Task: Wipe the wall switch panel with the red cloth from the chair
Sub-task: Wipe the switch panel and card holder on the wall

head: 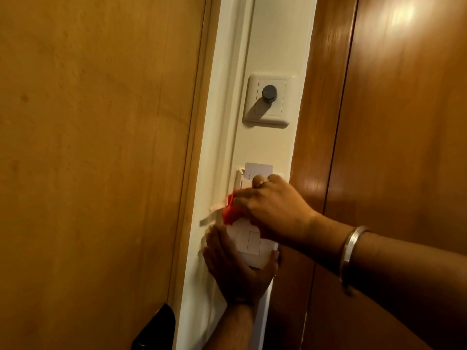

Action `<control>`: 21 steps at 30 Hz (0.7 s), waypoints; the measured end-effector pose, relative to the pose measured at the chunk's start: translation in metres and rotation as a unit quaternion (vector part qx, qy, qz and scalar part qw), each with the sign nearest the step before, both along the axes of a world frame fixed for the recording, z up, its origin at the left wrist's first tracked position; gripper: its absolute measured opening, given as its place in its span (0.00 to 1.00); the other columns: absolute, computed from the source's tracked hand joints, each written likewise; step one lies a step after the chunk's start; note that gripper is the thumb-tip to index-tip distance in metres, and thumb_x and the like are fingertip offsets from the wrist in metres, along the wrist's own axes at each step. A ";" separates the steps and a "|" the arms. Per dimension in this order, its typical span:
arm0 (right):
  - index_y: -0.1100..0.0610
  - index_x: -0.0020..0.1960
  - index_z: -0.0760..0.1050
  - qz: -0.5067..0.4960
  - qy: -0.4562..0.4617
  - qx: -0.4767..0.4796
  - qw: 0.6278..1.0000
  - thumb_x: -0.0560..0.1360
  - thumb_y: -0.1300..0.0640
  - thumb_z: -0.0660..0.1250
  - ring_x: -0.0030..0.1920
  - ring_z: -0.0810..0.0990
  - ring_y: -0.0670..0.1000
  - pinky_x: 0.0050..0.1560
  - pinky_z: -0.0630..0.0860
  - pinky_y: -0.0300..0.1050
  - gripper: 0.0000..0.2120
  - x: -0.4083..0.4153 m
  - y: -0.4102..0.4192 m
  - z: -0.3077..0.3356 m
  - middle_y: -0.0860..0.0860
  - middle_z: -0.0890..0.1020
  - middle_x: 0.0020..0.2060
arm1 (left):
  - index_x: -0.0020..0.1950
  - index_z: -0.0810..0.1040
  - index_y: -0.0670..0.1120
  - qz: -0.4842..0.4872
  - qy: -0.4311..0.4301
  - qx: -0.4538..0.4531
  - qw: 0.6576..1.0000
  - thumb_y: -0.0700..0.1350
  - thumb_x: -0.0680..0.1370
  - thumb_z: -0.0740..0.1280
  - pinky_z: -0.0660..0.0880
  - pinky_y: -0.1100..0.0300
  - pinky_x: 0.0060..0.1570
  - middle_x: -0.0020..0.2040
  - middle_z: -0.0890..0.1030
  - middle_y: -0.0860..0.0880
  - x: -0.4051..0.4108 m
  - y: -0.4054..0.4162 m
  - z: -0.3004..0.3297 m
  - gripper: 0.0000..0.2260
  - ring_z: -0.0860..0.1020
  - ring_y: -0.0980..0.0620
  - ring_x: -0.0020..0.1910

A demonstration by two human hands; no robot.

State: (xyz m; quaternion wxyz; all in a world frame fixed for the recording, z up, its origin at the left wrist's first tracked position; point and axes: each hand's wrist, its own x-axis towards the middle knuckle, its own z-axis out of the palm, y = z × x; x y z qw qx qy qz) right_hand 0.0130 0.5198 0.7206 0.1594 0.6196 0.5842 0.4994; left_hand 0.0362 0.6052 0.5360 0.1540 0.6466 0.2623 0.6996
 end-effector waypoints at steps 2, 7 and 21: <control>0.50 0.65 0.69 -0.009 0.026 0.050 0.998 0.71 0.49 0.70 0.54 0.75 0.57 0.46 0.71 0.51 0.24 0.007 -0.013 0.005 0.50 0.77 0.63 | 0.77 0.57 0.39 -0.014 0.014 -0.021 1.000 0.76 0.66 0.62 0.59 0.36 0.74 0.77 0.63 0.36 -0.001 0.000 0.001 0.53 0.60 0.36 0.76; 0.52 0.62 0.75 0.030 -0.002 0.019 0.999 0.65 0.52 0.76 0.49 0.79 0.58 0.40 0.75 0.52 0.27 0.023 -0.039 -0.006 0.52 0.80 0.60 | 0.77 0.58 0.43 -0.035 0.028 -0.061 0.997 0.79 0.63 0.62 0.54 0.41 0.77 0.78 0.61 0.40 -0.001 0.002 0.002 0.55 0.57 0.41 0.78; 0.54 0.63 0.74 0.034 0.086 0.086 0.992 0.70 0.53 0.73 0.49 0.78 0.61 0.43 0.77 0.56 0.23 0.027 -0.042 -0.010 0.54 0.79 0.61 | 0.77 0.59 0.42 -0.042 -0.010 -0.057 0.997 0.77 0.63 0.64 0.57 0.39 0.76 0.77 0.62 0.40 -0.002 0.000 0.001 0.54 0.57 0.42 0.79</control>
